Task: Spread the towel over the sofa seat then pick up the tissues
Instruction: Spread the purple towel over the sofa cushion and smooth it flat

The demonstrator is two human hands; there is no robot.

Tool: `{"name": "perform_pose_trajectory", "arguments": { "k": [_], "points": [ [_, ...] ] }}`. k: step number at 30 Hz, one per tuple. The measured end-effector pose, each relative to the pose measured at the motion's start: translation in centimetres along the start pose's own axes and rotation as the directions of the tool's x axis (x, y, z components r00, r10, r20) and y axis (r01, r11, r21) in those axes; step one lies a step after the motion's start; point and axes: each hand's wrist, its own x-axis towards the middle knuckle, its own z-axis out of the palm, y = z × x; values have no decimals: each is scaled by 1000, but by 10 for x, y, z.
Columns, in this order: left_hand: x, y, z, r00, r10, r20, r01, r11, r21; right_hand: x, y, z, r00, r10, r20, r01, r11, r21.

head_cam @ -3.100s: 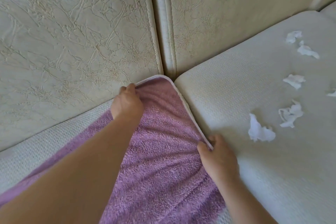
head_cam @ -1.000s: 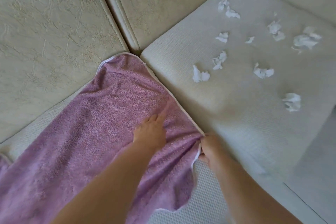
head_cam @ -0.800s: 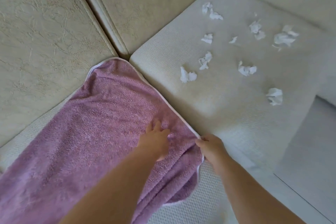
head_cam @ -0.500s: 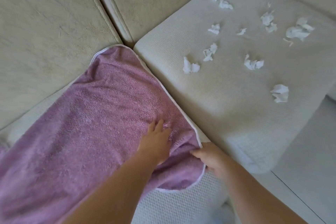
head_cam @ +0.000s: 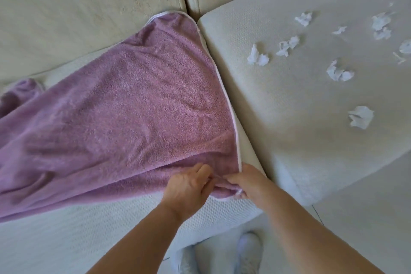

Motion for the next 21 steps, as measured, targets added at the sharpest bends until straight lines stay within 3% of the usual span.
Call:
{"name": "perform_pose_trajectory", "arguments": {
  "k": [3,8,12,15,18,21],
  "points": [
    [-21,4,4,1000,-6,-17,7,999,43,-10,0,-2,999,27,37,-39,925,377],
    [-34,-3,0,974,-172,148,134,962,237,-14,2,-4,995,84,-55,-54,910,411],
    [-36,0,-10,925,-326,198,311,945,101,-18,-2,-5,992,-11,-129,25,993,114],
    [-37,31,-3,921,-245,302,248,968,28,-18,2,-20,945,-125,-303,75,982,-171],
    [-40,60,19,911,-262,317,256,965,61,-19,15,-39,874,-263,-408,29,867,-497],
    [-47,69,44,838,-299,457,255,954,155,-19,25,-46,861,-307,-405,-74,713,-697]
  ]
}}
